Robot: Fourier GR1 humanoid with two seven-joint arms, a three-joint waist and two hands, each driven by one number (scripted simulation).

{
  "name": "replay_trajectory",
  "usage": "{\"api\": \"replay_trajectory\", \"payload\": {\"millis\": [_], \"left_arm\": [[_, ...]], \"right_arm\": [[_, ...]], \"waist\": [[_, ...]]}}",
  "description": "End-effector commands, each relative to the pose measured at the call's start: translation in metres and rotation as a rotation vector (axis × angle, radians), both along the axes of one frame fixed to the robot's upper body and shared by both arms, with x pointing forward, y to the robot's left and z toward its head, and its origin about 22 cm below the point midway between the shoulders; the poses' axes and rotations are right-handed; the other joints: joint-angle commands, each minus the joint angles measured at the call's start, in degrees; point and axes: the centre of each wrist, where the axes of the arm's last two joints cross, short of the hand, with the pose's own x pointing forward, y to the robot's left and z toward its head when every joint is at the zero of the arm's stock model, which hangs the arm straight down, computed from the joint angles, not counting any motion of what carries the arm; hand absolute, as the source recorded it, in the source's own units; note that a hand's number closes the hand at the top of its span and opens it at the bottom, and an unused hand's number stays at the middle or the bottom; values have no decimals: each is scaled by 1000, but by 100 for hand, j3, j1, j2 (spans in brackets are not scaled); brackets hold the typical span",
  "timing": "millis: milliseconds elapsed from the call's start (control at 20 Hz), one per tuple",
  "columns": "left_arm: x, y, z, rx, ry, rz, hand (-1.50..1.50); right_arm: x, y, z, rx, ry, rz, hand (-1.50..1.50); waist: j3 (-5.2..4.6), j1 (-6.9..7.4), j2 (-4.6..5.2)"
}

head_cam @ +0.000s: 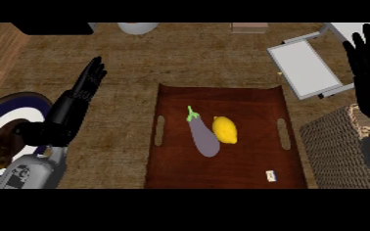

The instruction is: Pick the lemon from the tray and place it in the tiered shelf

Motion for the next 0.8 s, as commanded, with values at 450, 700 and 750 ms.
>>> {"api": "replay_trajectory", "payload": {"millis": [450, 700, 750], "left_arm": [[-31, 33, -86, -133, 588, 272, 0], [-21, 41, -75, -115, 592, 293, 0], [-25, 37, -85, -140, 620, 295, 0]], "right_arm": [[3, -34, -33, -625, 297, 198, 150], [16, -32, -46, -618, 205, 418, -150], [18, -42, -39, -640, 205, 465, -150]], "waist": [[-56, 212, 95], [-50, 98, 18], [-50, 107, 30]]}}
